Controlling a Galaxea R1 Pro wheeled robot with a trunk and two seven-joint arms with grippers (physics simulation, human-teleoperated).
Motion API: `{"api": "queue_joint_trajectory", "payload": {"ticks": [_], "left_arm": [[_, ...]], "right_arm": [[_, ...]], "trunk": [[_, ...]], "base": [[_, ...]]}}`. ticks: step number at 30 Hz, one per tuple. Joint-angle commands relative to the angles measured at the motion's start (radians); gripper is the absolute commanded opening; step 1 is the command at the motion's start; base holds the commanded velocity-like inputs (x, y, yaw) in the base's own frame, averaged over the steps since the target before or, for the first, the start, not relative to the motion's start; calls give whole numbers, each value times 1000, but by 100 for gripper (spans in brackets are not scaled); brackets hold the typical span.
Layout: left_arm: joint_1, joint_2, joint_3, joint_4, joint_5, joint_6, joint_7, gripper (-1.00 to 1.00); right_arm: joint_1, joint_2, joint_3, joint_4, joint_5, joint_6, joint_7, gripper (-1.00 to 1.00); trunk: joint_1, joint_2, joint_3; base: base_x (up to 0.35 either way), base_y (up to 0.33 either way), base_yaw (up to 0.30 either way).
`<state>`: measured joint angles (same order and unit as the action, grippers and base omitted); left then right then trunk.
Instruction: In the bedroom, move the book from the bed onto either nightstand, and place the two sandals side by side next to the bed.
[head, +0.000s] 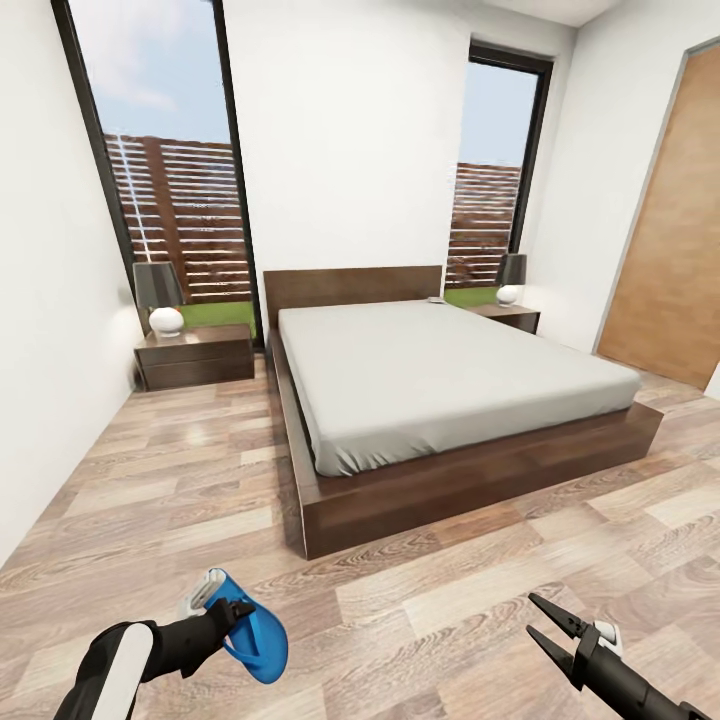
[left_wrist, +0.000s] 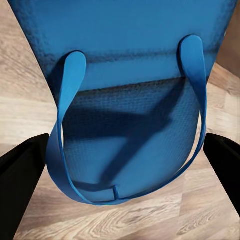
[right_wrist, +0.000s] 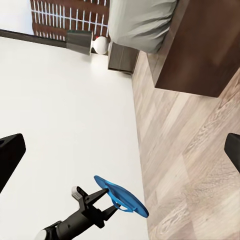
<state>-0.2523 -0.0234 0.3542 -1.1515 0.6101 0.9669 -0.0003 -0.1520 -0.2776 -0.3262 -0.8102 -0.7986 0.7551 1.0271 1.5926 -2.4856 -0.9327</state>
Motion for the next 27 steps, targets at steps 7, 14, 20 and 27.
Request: {"api": "queue_joint_trajectory", "payload": {"ticks": [7,14,20,27], "left_arm": [[-1,-1,3,14,2,2,-1,-100],[-1,-1,3,22,2,1,-1,-100],[-1,-1,3,24,2,1,-1,-100],[-1,-1,2,29,2,1,-1,-100]], "right_arm": [[-1,3,-1,0,-3,6,1,100],[-1,3,4,0,-2,6,1,100],[-1,3,4,0,-3,6,1,100],[-1,3,4,0,-4,6,1,100]], "trunk": [[0,0,-1],[0,0,-1],[0,0,-1],[0,0,-1]], "base": [[0,0,0],[0,0,-149],[0,0,-254],[3,-3,-263]]}}
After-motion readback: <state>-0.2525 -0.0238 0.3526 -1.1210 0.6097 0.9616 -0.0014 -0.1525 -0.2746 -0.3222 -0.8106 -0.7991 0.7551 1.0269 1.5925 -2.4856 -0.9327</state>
